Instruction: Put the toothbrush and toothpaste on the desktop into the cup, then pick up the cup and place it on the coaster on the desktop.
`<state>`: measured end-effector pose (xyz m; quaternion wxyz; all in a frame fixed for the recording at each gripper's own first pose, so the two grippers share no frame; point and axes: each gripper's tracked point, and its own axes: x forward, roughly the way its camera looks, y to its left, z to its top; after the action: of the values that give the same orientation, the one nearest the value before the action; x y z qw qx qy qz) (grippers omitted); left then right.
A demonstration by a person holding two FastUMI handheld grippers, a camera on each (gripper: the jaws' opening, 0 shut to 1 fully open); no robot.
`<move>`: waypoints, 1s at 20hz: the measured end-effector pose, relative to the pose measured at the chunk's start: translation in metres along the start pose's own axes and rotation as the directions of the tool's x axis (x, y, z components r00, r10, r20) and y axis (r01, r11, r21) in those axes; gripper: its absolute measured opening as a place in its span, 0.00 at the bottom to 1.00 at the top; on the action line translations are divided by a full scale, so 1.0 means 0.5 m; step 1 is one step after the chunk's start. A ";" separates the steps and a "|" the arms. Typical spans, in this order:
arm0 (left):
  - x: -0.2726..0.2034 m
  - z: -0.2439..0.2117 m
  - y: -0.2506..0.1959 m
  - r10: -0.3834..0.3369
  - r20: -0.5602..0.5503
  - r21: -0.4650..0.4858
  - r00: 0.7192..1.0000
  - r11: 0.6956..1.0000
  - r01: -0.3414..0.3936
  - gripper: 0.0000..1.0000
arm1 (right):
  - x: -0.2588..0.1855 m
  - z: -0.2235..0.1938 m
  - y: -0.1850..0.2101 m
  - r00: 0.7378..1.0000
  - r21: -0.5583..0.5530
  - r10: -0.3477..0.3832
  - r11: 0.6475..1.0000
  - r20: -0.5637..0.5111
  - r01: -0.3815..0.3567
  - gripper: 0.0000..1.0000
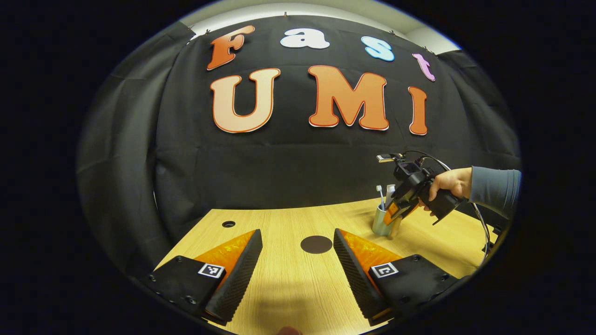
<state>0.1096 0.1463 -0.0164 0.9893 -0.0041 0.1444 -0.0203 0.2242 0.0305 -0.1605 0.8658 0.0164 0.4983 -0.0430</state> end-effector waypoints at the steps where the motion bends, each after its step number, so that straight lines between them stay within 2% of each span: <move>1: -0.001 -0.004 -0.004 -0.005 -0.003 -0.004 1.000 1.000 0.005 0.98 | 0.001 -0.003 -0.001 1.000 -0.009 -0.011 1.000 -0.002 0.011 0.72; 3: -0.004 -0.004 -0.007 -0.008 -0.008 -0.010 1.000 1.000 0.008 0.98 | 0.009 -0.014 0.000 1.000 -0.020 -0.025 0.999 -0.018 0.024 0.70; 6: -0.009 -0.015 -0.003 -0.004 -0.010 -0.010 1.000 1.000 0.003 0.98 | 0.019 -0.020 0.010 0.998 0.000 -0.031 1.000 -0.047 0.031 0.56; 9: -0.016 -0.020 0.005 0.006 -0.019 -0.016 1.000 1.000 -0.007 0.98 | 0.027 -0.028 0.007 0.998 0.031 -0.007 0.999 -0.057 0.009 0.47; 10: -0.011 -0.027 0.006 0.008 -0.024 -0.019 1.000 1.000 -0.009 0.98 | 0.025 -0.025 0.005 0.998 0.052 0.005 0.999 -0.058 -0.002 0.30; 11: -0.010 -0.029 0.008 0.010 -0.028 -0.022 1.000 1.000 -0.011 0.99 | 0.034 -0.025 0.000 0.998 0.062 0.009 0.998 -0.067 -0.005 0.25; 12: -0.014 -0.032 0.010 0.010 -0.033 -0.026 0.999 1.000 -0.011 0.98 | 0.037 -0.025 -0.001 0.998 0.073 0.013 0.997 -0.068 -0.008 0.29; 14: -0.014 -0.037 0.011 0.013 -0.036 -0.029 0.999 0.999 -0.014 0.99 | 0.032 -0.023 0.000 0.998 0.077 0.016 0.997 -0.067 -0.011 0.23; 20: -0.020 -0.037 0.000 0.008 -0.024 -0.043 1.000 0.999 -0.009 0.99 | 0.032 -0.016 0.004 0.998 0.058 0.055 0.997 -0.028 -0.054 0.23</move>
<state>0.0946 0.1465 -0.0312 0.9873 -0.0245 0.1565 -0.0128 0.2253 0.0323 -0.1785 0.8583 0.0553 0.5092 -0.0333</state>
